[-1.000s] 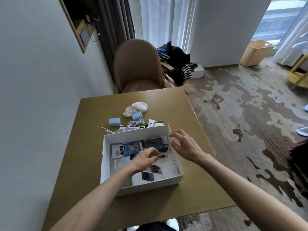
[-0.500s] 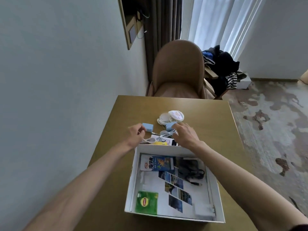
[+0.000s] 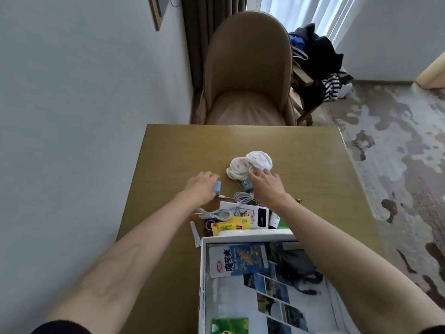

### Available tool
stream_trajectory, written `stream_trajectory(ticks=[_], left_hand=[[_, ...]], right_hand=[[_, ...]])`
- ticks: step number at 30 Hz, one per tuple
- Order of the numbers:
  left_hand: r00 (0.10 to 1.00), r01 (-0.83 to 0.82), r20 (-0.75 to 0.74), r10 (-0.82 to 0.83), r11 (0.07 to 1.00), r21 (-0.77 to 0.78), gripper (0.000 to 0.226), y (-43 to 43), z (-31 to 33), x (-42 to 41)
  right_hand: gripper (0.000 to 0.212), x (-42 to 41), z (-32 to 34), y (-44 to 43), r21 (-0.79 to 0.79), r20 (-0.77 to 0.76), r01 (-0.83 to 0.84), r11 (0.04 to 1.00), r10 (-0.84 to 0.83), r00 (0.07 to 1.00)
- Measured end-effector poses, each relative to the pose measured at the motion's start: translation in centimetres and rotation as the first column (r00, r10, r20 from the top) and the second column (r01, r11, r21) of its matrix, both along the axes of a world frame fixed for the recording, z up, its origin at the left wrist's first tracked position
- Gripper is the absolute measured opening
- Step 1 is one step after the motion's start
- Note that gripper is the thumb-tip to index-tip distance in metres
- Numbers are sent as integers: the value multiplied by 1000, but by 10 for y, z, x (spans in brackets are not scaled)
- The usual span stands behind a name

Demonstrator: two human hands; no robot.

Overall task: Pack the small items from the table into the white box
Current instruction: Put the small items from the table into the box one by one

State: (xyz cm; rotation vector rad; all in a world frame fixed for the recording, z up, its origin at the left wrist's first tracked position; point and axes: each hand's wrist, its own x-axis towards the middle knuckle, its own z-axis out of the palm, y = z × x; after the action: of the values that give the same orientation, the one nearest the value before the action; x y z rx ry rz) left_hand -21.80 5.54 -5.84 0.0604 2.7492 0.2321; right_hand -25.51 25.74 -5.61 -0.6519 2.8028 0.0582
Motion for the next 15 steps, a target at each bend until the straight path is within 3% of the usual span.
stream_trajectory(ticks=[5, 9, 12, 15], left_hand=[[999, 2, -44, 0, 1000, 28, 45, -4, -23, -3], [974, -156, -127, 190, 958, 240, 37, -2, -15, 10], [931, -284, -63, 360, 820, 497, 38, 2, 13, 24], [904, -319, 28, 426, 629, 709, 35, 14, 55, 39]], right_hand=[[56, -5, -7, 1, 15, -43, -27, 1000, 27, 999], [54, -4, -8, 5, 4, -104, -61, 998, 61, 993], [45, -3, 3, 11, -85, -157, -60, 995, 46, 987], [25, 3, 34, 20, -319, -121, 16, 948, -57, 991]])
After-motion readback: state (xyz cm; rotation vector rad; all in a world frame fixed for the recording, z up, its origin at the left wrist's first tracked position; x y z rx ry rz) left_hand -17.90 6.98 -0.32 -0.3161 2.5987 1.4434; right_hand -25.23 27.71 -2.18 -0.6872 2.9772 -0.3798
